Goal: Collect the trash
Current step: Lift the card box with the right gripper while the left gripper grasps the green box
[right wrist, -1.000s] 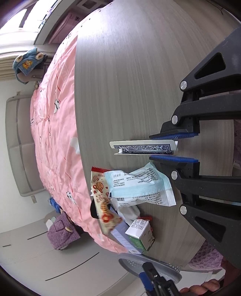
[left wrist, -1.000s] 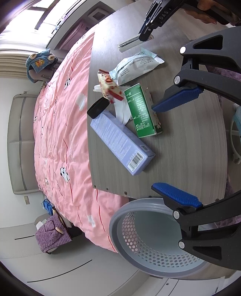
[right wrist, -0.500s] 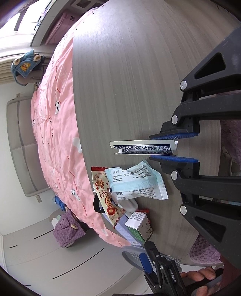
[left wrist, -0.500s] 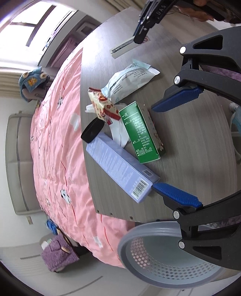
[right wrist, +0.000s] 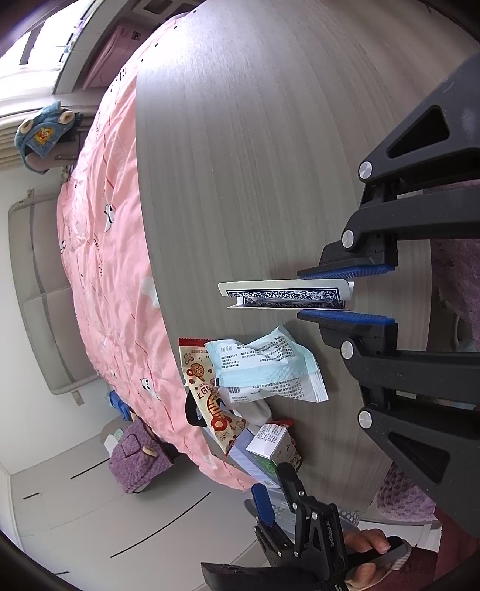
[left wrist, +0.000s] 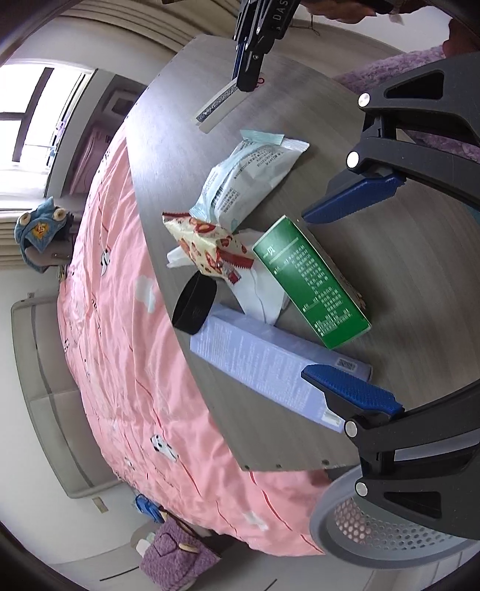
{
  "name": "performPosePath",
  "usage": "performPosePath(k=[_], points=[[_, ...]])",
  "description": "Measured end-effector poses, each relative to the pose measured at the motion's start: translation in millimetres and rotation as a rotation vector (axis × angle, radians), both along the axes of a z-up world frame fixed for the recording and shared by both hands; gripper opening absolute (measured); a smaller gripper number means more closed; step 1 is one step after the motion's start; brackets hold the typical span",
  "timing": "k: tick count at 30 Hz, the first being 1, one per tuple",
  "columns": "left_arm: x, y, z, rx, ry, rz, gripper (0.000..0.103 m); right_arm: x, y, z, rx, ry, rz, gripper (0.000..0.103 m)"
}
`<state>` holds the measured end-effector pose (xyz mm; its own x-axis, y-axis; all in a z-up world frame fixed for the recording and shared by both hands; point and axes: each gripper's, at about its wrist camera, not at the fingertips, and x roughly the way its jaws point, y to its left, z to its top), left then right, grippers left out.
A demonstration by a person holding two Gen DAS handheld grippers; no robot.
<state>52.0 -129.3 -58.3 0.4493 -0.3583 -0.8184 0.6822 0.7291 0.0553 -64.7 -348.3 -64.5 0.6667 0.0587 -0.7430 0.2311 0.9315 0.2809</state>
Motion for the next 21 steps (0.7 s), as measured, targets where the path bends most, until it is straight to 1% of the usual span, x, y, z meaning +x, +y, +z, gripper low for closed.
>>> performPosePath(k=[5,9,13,15,17,21], points=[[3,-7,-2,-0.02,0.009,-0.021,0.075,-1,-2,0,0.008,-0.003,0.001,0.016],[6,-14,-4,-0.021,0.007,-0.043,0.075,-1,-2,1,0.01,-0.003,0.0,0.016],[7,-16,-11,-0.012,0.032,-0.038,0.075,-2,-2,2,0.012,-0.005,0.002,0.016],[6,-16,-13,-0.007,0.029,-0.033,0.075,-2,-2,1,0.013,-0.004,0.001,0.016],[4,-16,-13,-0.008,0.025,-0.03,0.072,-2,-2,1,0.012,-0.004,0.001,0.016],[0,-13,-12,-0.015,0.03,-0.016,0.061,-2,-2,2,0.013,-0.005,0.003,0.016]])
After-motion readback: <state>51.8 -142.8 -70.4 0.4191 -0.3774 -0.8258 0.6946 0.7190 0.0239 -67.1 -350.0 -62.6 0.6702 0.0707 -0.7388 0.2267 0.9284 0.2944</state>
